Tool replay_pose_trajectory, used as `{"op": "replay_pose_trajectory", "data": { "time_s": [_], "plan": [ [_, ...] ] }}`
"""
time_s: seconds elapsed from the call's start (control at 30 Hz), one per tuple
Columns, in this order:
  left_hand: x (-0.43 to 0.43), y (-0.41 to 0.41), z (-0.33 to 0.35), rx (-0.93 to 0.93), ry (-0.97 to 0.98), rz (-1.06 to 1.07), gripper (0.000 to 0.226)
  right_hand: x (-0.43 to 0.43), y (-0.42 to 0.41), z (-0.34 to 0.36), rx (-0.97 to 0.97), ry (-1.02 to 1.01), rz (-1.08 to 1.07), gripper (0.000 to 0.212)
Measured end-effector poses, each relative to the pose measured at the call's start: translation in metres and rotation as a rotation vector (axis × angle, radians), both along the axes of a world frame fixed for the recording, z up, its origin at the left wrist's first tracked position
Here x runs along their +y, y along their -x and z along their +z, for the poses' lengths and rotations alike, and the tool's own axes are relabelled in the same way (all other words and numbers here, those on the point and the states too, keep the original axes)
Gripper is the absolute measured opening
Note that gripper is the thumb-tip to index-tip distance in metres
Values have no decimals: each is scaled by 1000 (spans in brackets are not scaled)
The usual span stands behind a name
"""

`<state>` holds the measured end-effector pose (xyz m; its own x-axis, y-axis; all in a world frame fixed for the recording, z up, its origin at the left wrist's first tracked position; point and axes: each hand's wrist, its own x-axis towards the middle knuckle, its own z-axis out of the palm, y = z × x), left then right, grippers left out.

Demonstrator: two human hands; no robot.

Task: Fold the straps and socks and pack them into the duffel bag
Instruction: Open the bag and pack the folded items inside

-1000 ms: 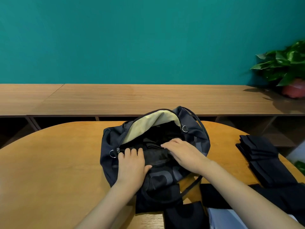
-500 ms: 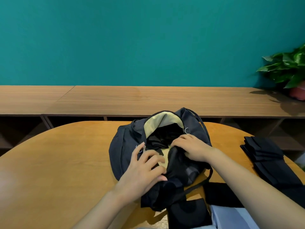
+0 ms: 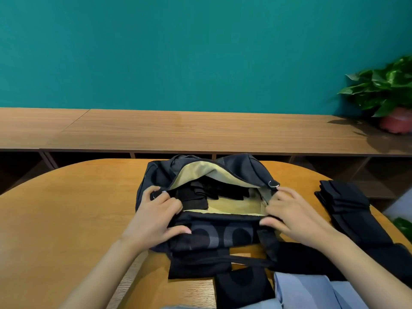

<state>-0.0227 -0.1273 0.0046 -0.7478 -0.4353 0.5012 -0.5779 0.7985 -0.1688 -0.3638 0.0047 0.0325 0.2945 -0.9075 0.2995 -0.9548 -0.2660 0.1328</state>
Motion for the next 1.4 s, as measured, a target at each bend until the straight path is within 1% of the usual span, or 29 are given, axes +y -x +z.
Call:
{"op": "replay_pose_trajectory", "data": {
  "time_s": [0.07, 0.1, 0.17, 0.2, 0.23, 0.27, 0.3, 0.33, 0.37, 0.4, 0.43, 0.47, 0.5, 0.53, 0.6, 0.63, 0.7, 0.77, 0.83, 0.9, 0.93, 1.0, 1.07, 1.13, 1.17, 1.23, 1.3, 1.33, 1.4],
  "plan": [
    [1, 8, 14, 81, -112, 65, 52, -13, -7, 14, -157, 48, -30, 53],
    [-1, 18, 24, 150, -122, 112, 52, -24, -13, 23, -202, 103, -40, 49],
    [-6, 44, 43, 274, -122, 175, 40, -52, -28, 34, -188, 225, -46, 31],
    [-12, 59, 49, 311, -160, 163, 32, -67, -38, 35, -176, 235, -32, 24],
    [-20, 72, 50, 314, -223, 138, 24, -82, -47, 34, -172, 213, 7, 17],
    [-27, 83, 47, 273, -308, 105, 21, -95, -53, 28, -143, 165, 63, 14],
    [-34, 92, 42, 184, -386, 75, 28, -107, -57, 21, -69, 114, 107, 14],
    [-40, 96, 34, 55, -443, 81, 46, -117, -57, 12, 44, 53, 109, 18],
    [-46, 93, 24, -99, -457, 128, 67, -124, -54, 4, 157, -12, 49, 28],
    [-51, 87, 14, -247, -429, 189, 86, -128, -48, -3, 242, -92, -60, 38],
    [-55, 79, 5, -347, -383, 229, 99, -130, -41, -9, 279, -148, -171, 46],
    [-57, 70, -5, -399, -344, 246, 106, -132, -33, -17, 271, -194, -283, 51],
    [-58, 62, -13, -396, -310, 240, 109, -133, -28, -23, 223, -231, -354, 57],
    [-58, 56, -20, -348, -269, 209, 112, -133, -28, -27, 160, -240, -365, 68],
    [-58, 53, -29, -238, -185, 140, 118, -134, -34, -31, 124, -224, -316, 94],
    [-60, 54, -31, -223, -137, 133, 121, -137, -36, -32, 134, -224, -293, 102],
    [-64, 56, -32, -269, -120, 194, 128, -140, -35, -36, 130, -275, -270, 110],
    [-70, 57, -29, -244, -214, 315, 133, -142, -33, -42, 82, -311, -279, 112],
    [-72, 61, -28, -207, -328, 469, 125, -140, -31, -53, 46, -327, -296, 110],
    [-74, 64, -31, -177, -284, 530, 110, -139, -31, -60, 17, -327, -307, 106],
    [-75, 66, -31, -188, -283, 531, 107, -139, -30, -61, 8, -322, -310, 105],
    [-77, 68, -35, -176, -361, 518, 115, -141, -28, -58, 4, -321, -323, 102],
    [-77, 71, -35, -113, -404, 550, 117, -143, -30, -57, -10, -270, -364, 92],
    [-76, 75, -36, -41, -376, 599, 104, -143, -34, -59, -44, -193, -394, 79],
    [-76, 77, -36, -38, -366, 610, 99, -142, -37, -60, -60, -172, -400, 78],
    [-75, 79, -39, -70, -402, 592, 102, -140, -36, -63, -58, -182, -403, 81],
    [-74, 79, -38, -50, -455, 569, 105, -138, -32, -63, -27, -215, -386, 81],
    [-75, 78, -38, -29, -458, 569, 100, -137, -31, -60, -34, -243, -368, 79],
    [-73, 78, -35, -26, -477, 587, 91, -131, -31, -52, -109, -296, -311, 68]
  ]
}}
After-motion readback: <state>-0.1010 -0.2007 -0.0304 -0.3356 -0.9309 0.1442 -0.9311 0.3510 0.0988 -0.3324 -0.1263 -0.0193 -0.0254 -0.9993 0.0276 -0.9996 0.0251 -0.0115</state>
